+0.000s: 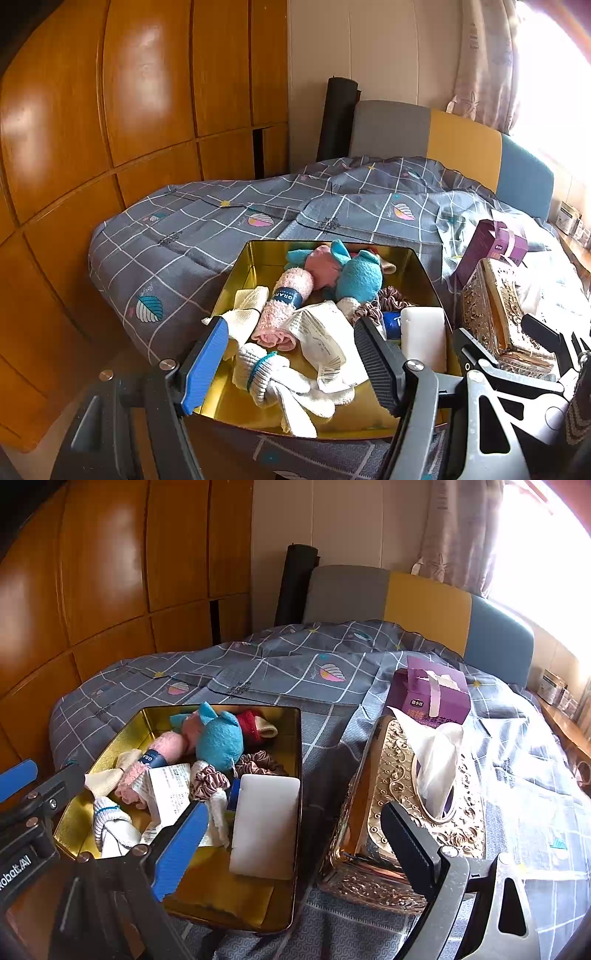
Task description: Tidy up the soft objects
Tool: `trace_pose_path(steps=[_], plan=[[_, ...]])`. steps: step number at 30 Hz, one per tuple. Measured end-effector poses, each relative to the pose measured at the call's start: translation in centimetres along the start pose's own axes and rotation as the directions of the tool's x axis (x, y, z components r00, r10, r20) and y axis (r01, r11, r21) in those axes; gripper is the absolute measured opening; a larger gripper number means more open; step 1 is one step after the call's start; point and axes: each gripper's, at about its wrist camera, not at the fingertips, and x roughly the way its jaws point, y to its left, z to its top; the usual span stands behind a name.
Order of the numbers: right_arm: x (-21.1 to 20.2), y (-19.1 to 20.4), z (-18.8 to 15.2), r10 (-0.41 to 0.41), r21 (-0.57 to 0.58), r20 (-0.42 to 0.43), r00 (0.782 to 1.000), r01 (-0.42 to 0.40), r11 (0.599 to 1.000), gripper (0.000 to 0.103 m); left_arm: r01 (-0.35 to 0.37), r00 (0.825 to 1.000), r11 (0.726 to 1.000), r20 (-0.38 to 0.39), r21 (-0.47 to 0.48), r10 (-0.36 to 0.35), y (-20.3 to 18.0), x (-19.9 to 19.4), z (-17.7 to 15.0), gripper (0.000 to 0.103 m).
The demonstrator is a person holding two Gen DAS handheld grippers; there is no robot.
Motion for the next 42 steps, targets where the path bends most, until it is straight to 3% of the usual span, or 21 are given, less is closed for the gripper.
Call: trace_pose_path(steps=[42], plan=[[0.37,0.28,-0.26,0.001,-0.006,-0.013,1.000,-0.001,1.000,0.095,-0.005,1.000,1.000,-0.001,-0.001,0.005,-0.13,-0.27,0.12,0.072]])
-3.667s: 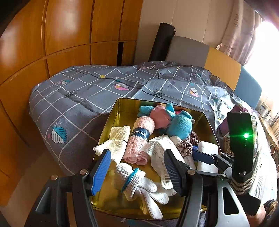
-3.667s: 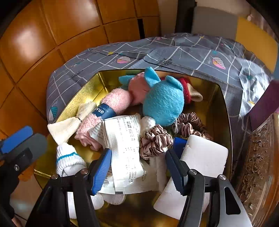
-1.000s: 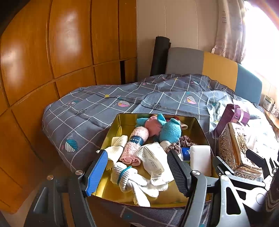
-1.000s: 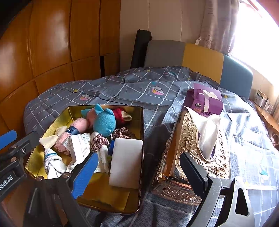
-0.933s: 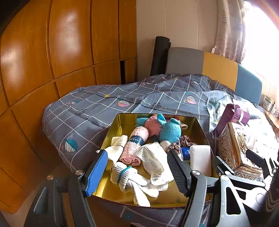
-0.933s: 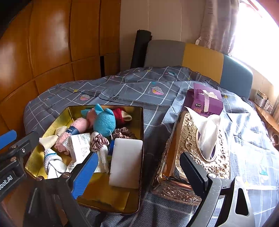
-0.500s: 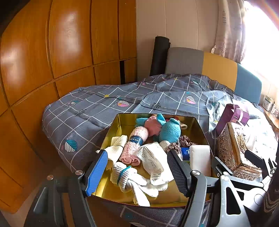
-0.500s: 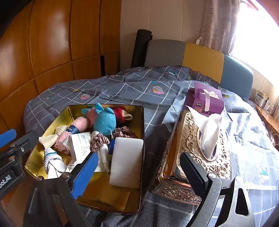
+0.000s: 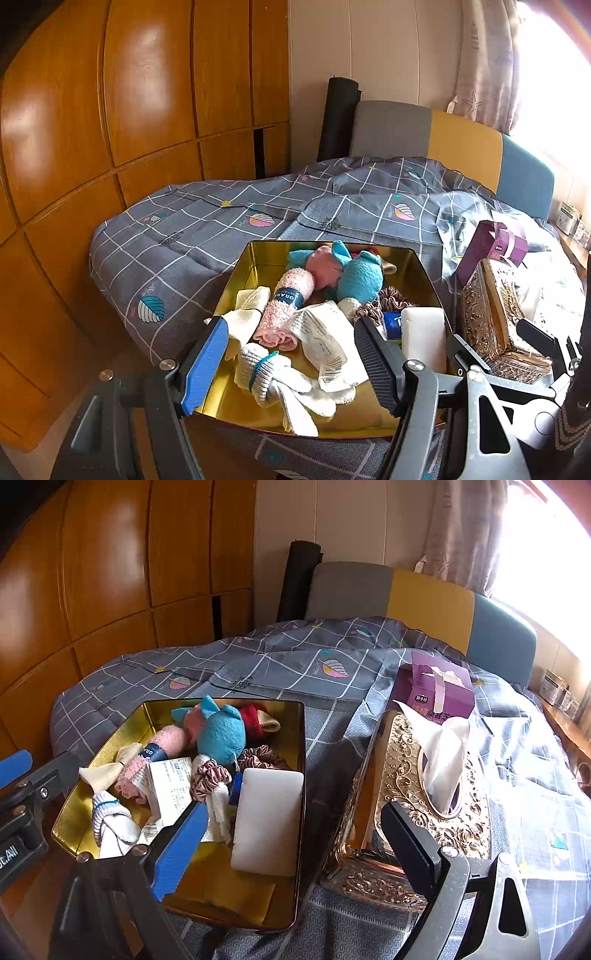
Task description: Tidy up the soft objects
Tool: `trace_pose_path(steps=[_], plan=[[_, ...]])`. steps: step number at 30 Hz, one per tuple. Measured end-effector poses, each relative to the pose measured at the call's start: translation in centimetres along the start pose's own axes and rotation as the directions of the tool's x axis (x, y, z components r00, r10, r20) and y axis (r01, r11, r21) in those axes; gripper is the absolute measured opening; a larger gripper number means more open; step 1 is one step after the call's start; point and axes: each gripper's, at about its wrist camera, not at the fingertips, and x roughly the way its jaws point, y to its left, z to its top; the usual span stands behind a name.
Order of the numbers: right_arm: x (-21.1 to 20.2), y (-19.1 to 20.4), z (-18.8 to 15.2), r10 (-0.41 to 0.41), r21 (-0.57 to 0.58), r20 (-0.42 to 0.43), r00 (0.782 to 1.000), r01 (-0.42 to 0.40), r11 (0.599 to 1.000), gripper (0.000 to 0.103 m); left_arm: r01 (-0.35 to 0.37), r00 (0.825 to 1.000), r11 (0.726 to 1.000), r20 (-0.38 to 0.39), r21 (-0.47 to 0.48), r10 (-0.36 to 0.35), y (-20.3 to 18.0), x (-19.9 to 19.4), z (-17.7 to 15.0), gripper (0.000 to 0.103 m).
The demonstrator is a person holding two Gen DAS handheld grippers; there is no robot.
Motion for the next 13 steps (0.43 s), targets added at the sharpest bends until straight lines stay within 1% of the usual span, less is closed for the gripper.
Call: trace_pose_path(steps=[5,10,13], plan=[[-0.01,0.03,-0.01,-0.001,0.000,0.000,1.000,0.001,1.000,0.095,0.004,1.000,1.000,0.007,0.002,-0.004,0.07,-0.05,0.00,0.072],[-0.01,0.09,-0.02,-0.001,-0.001,0.001,1.000,0.001,1.000,0.095,0.000,0.999,1.000,0.042,0.011,0.000,0.20,-0.45,-0.09,0.071],[-0.13,0.00,0.02,0.001,0.002,0.007,1.000,-0.001,1.000,0.095,0.001,0.999,1.000,0.037,0.005,-0.001,0.35,-0.34,0.02,0.071]])
